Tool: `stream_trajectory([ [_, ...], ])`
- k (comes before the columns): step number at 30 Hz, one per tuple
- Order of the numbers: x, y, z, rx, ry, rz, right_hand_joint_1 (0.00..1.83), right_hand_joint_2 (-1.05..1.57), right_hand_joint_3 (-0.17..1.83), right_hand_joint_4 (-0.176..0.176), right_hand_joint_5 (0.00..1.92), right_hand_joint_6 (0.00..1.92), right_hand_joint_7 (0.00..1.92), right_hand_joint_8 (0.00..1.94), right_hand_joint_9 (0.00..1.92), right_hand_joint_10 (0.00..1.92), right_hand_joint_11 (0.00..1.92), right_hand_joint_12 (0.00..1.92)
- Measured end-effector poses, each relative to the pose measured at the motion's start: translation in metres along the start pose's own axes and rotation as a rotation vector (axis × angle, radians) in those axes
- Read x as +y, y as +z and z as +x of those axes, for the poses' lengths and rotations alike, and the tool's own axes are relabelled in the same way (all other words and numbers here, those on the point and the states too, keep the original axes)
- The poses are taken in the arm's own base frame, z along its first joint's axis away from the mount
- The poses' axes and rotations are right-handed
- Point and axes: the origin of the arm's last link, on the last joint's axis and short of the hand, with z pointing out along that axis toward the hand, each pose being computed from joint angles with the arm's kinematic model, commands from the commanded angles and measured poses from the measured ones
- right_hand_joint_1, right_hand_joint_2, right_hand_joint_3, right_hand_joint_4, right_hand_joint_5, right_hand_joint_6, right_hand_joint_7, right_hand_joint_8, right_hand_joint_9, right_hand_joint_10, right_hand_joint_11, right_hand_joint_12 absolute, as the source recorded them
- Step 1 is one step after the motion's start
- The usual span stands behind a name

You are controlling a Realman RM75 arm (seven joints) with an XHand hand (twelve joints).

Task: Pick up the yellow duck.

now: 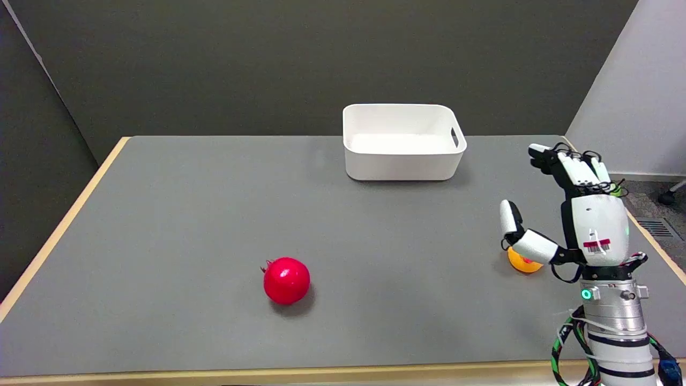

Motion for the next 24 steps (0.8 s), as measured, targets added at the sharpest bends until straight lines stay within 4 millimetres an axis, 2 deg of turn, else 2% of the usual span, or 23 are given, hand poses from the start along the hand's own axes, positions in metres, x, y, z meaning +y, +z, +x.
stream_trajectory([
  [8, 0.011, -0.005, -0.003, -0.044, -0.02, -0.027, 0.52, 0.62, 0.88, -0.031, 0.28, 0.53, 0.36, 0.47, 0.22, 0.85, 0.02, 1.26],
  [11, 0.016, -0.009, -0.004, -0.065, -0.03, -0.039, 0.53, 0.63, 0.84, -0.026, 0.25, 0.46, 0.3, 0.39, 0.15, 0.78, 0.0, 1.19],
  [14, 0.022, -0.015, -0.005, -0.091, -0.045, -0.061, 0.5, 0.6, 0.94, -0.025, 0.22, 0.47, 0.23, 0.41, 0.13, 0.74, 0.0, 1.13],
  [18, 0.032, -0.026, -0.006, -0.126, -0.066, -0.104, 0.54, 0.59, 0.94, -0.026, 0.2, 0.45, 0.22, 0.39, 0.12, 0.73, 0.0, 1.13],
  [21, 0.039, -0.034, -0.006, -0.148, -0.079, -0.137, 0.59, 0.61, 0.88, -0.028, 0.22, 0.41, 0.23, 0.34, 0.11, 0.73, 0.0, 1.15],
  [24, 0.046, -0.043, -0.005, -0.172, -0.09, -0.172, 0.54, 0.59, 0.95, -0.022, 0.18, 0.43, 0.2, 0.38, 0.11, 0.72, 0.01, 1.12],
])
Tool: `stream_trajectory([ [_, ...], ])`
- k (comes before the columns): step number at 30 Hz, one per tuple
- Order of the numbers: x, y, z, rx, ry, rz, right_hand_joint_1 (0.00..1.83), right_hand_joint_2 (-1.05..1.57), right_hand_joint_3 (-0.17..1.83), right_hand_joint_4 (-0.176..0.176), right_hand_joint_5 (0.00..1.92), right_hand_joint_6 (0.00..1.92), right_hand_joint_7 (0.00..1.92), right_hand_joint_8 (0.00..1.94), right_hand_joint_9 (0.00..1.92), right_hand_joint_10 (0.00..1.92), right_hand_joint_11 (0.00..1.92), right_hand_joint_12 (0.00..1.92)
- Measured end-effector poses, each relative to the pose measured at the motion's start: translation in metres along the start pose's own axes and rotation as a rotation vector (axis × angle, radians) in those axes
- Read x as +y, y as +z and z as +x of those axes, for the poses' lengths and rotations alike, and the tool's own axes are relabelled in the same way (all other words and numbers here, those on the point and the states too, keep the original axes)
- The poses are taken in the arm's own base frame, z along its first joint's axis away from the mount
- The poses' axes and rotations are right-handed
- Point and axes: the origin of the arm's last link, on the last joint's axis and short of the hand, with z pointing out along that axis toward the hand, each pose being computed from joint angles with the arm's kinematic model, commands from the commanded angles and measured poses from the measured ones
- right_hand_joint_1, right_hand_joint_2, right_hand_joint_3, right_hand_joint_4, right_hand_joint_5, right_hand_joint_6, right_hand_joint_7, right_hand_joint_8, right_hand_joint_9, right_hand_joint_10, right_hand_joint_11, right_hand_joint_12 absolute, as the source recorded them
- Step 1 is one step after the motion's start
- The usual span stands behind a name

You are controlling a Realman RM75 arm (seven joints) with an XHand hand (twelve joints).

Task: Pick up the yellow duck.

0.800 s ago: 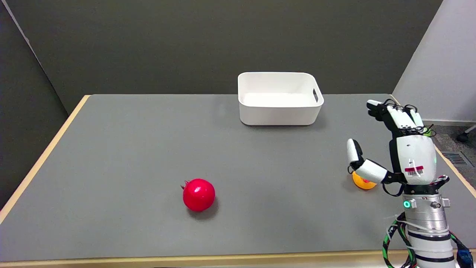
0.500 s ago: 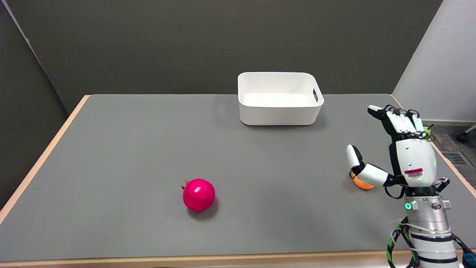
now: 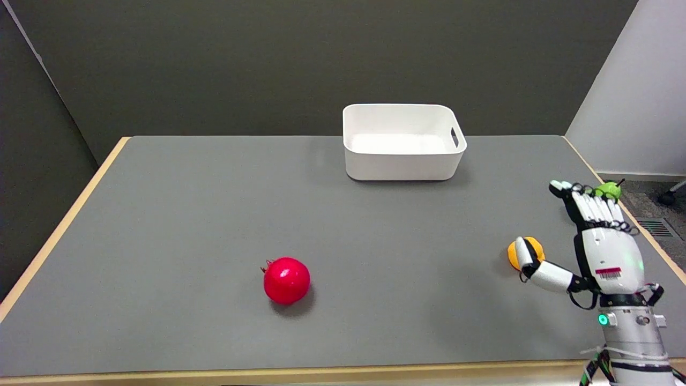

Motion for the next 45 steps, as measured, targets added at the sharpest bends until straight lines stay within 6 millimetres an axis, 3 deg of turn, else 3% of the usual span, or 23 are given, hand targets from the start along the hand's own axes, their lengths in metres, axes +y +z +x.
stream_trajectory([
  [9, 0.016, -0.02, -0.007, -0.078, -0.009, -0.09, 0.59, 0.61, 0.88, -0.018, 0.19, 0.38, 0.24, 0.33, 0.12, 0.74, 0.0, 1.18],
  [18, 0.021, -0.027, -0.012, -0.121, 0.014, -0.109, 0.57, 0.61, 0.88, -0.015, 0.2, 0.39, 0.25, 0.34, 0.13, 0.74, 0.0, 1.2],
  [41, 0.038, -0.011, -0.032, -0.198, 0.025, -0.13, 0.49, 0.62, 0.84, -0.027, 0.23, 0.43, 0.28, 0.35, 0.14, 0.75, 0.0, 1.17],
  [45, 0.042, -0.006, -0.038, -0.204, 0.037, -0.142, 0.46, 0.58, 0.94, -0.031, 0.21, 0.47, 0.26, 0.42, 0.15, 0.73, 0.0, 1.07],
])
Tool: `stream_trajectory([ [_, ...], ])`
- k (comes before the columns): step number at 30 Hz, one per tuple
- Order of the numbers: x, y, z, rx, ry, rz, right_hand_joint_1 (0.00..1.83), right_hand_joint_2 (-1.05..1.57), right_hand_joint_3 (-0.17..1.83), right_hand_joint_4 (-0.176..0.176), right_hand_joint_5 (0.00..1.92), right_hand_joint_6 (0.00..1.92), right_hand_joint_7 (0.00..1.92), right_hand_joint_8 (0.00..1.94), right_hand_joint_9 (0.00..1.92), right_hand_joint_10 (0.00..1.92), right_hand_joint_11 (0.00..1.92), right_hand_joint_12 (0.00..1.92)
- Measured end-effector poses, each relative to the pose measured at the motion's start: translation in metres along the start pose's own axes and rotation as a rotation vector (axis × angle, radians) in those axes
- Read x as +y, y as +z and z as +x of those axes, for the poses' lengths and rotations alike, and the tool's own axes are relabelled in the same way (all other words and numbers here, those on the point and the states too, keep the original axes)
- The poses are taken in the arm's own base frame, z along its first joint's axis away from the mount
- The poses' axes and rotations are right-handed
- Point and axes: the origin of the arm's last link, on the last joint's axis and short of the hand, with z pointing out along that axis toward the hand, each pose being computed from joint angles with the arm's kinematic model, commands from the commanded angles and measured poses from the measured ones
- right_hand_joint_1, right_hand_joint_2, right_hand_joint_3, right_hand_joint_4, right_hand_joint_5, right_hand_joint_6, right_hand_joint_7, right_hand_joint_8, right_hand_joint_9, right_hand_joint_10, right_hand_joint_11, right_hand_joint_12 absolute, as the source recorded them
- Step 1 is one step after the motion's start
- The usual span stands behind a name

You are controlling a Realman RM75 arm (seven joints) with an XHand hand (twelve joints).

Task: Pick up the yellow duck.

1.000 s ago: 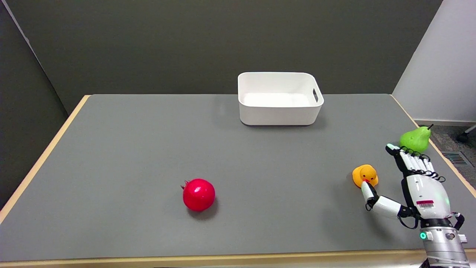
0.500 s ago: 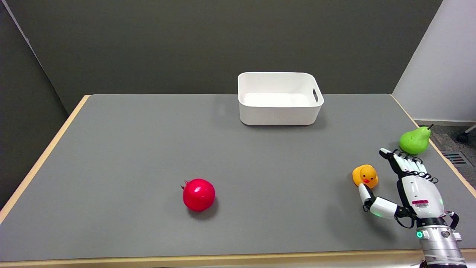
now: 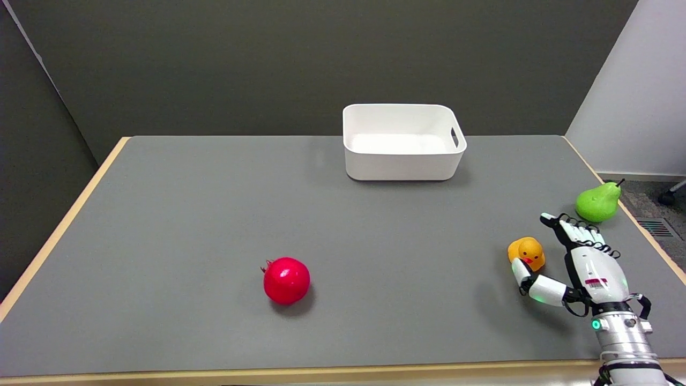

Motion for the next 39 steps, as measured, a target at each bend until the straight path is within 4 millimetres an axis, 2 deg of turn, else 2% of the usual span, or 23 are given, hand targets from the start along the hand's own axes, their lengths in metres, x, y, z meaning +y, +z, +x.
stream_trajectory([
  [3, 0.002, 0.004, -0.003, 0.001, 0.007, -0.007, 0.48, 0.58, 0.95, -0.042, 0.21, 0.48, 0.29, 0.45, 0.15, 0.74, 0.0, 1.04],
  [5, 0.002, 0.005, -0.004, 0.003, 0.012, -0.013, 0.47, 0.61, 0.95, -0.061, 0.24, 0.5, 0.34, 0.5, 0.19, 0.76, 0.0, 1.07],
  [7, 0.003, 0.007, -0.006, 0.004, 0.015, -0.018, 0.47, 0.61, 0.94, -0.062, 0.25, 0.52, 0.36, 0.51, 0.22, 0.78, 0.0, 1.09],
  [9, 0.004, 0.008, -0.007, 0.006, 0.018, -0.024, 0.56, 0.65, 0.86, -0.088, 0.31, 0.58, 0.53, 0.66, 0.37, 0.99, 0.02, 1.2],
  [14, 0.006, 0.009, -0.011, 0.009, 0.023, -0.039, 0.6, 0.66, 0.86, -0.096, 0.35, 0.66, 0.61, 0.82, 0.49, 1.12, 0.06, 1.23],
  [24, 0.006, 0.015, -0.018, 0.011, 0.033, -0.056, 0.66, 0.66, 0.87, -0.1, 0.36, 0.69, 0.63, 0.88, 0.54, 1.19, 0.1, 1.27],
  [26, 0.006, 0.017, -0.02, 0.01, 0.036, -0.057, 0.79, 0.72, 0.85, -0.122, 0.43, 0.93, 0.67, 1.24, 0.65, 1.36, 0.23, 1.42],
  [28, 0.006, 0.019, -0.021, 0.01, 0.036, -0.059, 0.85, 0.75, 0.85, -0.137, 0.48, 1.11, 0.7, 1.42, 0.7, 1.5, 0.31, 1.55],
  [30, 0.005, 0.02, -0.022, 0.01, 0.037, -0.059, 0.99, 1.11, 0.41, -0.163, 0.6, 1.53, 0.73, 1.57, 0.71, 1.71, 0.29, 1.66],
  [31, 0.005, 0.021, -0.023, 0.01, 0.036, -0.057, 1.01, 1.15, 0.36, -0.161, 0.62, 1.58, 0.75, 1.62, 0.71, 1.75, 0.28, 1.72],
  [33, 0.004, 0.023, -0.024, 0.011, 0.035, -0.054, 1.02, 1.12, 0.39, -0.146, 0.65, 1.55, 0.78, 1.69, 0.73, 1.8, 0.26, 1.82],
  [35, 0.003, 0.025, -0.025, 0.012, 0.033, -0.05, 1.01, 1.13, 0.39, -0.158, 0.64, 1.56, 0.8, 1.76, 0.71, 1.88, 0.23, 1.85],
  [39, 0.002, 0.028, -0.027, 0.016, 0.03, -0.043, 1.02, 1.12, 0.4, -0.156, 0.64, 1.57, 0.8, 1.82, 0.71, 1.92, 0.16, 1.92],
])
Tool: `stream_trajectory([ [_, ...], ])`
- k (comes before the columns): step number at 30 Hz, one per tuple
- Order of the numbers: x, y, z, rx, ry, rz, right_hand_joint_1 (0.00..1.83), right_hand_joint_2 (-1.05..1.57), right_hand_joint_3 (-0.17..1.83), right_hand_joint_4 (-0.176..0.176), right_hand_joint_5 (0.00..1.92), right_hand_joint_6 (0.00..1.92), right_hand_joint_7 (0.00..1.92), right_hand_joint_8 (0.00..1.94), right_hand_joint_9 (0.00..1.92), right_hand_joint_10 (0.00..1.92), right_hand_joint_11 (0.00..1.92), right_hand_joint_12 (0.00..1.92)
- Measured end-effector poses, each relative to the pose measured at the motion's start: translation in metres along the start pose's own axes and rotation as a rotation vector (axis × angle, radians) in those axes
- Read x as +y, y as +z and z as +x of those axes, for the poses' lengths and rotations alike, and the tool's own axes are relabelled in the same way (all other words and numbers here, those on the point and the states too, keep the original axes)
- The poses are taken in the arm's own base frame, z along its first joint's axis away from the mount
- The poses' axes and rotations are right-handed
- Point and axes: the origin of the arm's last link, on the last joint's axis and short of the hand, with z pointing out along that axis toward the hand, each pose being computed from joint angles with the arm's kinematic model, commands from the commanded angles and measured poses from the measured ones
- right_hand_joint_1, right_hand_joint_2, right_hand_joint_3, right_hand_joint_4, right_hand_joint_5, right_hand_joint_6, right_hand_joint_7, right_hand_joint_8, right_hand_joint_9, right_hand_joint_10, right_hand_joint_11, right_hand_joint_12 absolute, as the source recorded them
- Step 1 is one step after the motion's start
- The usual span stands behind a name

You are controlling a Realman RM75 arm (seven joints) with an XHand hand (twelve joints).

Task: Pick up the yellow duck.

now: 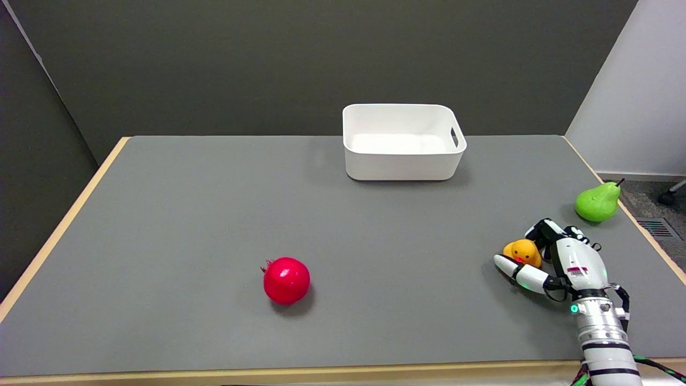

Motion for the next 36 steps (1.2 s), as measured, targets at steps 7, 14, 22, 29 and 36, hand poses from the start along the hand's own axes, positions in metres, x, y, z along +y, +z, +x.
stream_trajectory([
  [7, -0.004, 0.006, -0.001, 0.008, -0.006, 0.021, 1.03, 1.1, 0.44, -0.168, 0.65, 1.57, 0.85, 1.84, 0.76, 1.92, 0.12, 1.92],
  [14, -0.01, 0.012, 0.003, 0.034, -0.005, 0.052, 1.03, 1.09, 0.45, -0.175, 0.66, 1.57, 0.84, 1.85, 0.78, 1.92, 0.16, 1.92],
  [22, -0.03, 0.036, 0.026, 0.142, 0.013, 0.137, 1.03, 1.09, 0.46, -0.175, 0.66, 1.57, 0.85, 1.85, 0.78, 1.92, 0.14, 1.92],
  [29, -0.058, 0.071, 0.04, 0.21, 0.037, 0.216, 1.16, 1.24, 0.2, -0.176, 0.54, 1.4, 0.7, 1.79, 0.76, 1.92, 0.11, 1.92],
  [36, -0.103, 0.111, 0.044, 0.256, 0.074, 0.274, 1.16, 1.29, 0.11, -0.176, 0.5, 1.45, 0.7, 1.79, 0.73, 1.89, 0.14, 1.92],
])
